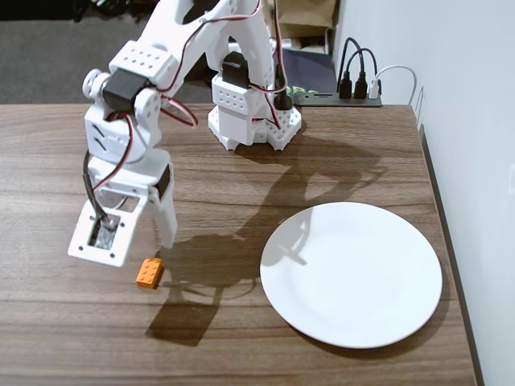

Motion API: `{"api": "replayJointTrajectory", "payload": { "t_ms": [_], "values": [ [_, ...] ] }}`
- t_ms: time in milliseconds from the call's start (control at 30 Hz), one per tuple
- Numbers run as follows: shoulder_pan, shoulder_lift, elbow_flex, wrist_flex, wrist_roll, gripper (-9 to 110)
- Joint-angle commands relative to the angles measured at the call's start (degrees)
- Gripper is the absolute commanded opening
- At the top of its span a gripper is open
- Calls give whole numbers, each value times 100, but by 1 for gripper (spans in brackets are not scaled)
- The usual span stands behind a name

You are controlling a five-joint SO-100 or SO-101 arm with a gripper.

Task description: Grasp a lego block and put it on the plate.

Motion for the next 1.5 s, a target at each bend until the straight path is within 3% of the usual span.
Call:
{"api": "replayJointTrajectory", "payload": {
  "t_ms": [0, 633, 833, 967, 1467],
  "values": [
    [-88, -105, -308, -158, -35, 21],
    [-290, -967, -475, -756, 88, 20],
    [-369, -1002, -422, -809, 158, 7],
    [-396, -958, -369, -835, 193, 7],
    [-914, 1151, 1257, -826, 334, 7]
  ]
}}
